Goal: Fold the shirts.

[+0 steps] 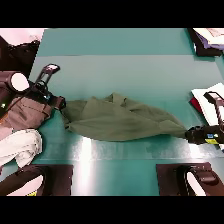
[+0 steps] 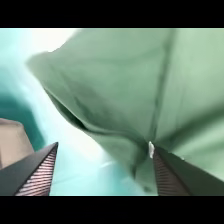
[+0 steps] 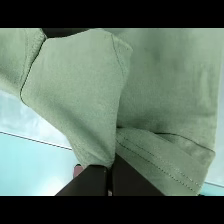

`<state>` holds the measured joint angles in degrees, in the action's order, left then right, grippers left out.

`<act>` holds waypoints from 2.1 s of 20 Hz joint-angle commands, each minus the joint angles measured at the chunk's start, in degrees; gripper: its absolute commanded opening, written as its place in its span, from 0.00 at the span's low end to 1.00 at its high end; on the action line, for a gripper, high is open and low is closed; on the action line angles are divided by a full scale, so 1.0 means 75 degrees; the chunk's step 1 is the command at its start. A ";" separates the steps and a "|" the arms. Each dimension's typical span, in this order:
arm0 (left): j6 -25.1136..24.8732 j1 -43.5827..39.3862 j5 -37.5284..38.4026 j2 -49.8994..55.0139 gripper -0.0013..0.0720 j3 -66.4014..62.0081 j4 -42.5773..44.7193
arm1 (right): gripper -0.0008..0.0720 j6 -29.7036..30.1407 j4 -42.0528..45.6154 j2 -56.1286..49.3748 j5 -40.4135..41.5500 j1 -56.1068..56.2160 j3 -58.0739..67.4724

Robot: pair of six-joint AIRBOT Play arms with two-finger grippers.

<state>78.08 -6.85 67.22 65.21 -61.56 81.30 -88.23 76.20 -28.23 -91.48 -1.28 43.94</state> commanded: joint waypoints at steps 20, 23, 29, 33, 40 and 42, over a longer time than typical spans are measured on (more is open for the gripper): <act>-0.1641 -0.0446 -0.1623 0.4106 0.93 -0.1760 -0.4290 | 0.03 -0.0061 -0.1003 -0.1355 0.0294 -0.0003 -0.0050; -0.1644 -0.0449 -0.1469 0.4130 0.93 -0.1757 -0.4246 | 0.03 -0.0417 -0.0997 -0.0761 0.0790 -0.0003 -0.0050; -0.1661 -0.0845 -0.1253 0.4202 0.38 -0.1754 -0.3923 | 0.03 -0.0720 -0.1005 -0.0323 0.0950 -0.0003 -0.0050; -0.1667 -0.0819 -0.0323 0.4144 0.05 -0.2197 -0.3654 | 0.03 -0.0720 -0.1003 -0.0321 0.0565 -0.0003 -0.0047; -0.3077 -0.0819 0.3351 0.2020 0.05 -0.2404 -0.3340 | 0.03 -0.0714 -0.0938 -0.0321 -0.0953 -0.0003 -0.0050; -0.3060 -0.0819 0.4631 0.1521 0.05 -0.2401 -0.3261 | 0.03 -0.0714 -0.0941 -0.0321 -0.1087 -0.0003 -0.0050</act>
<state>57.67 -12.97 86.41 82.08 -79.40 55.92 -93.56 69.06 -30.70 -96.05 -1.28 43.59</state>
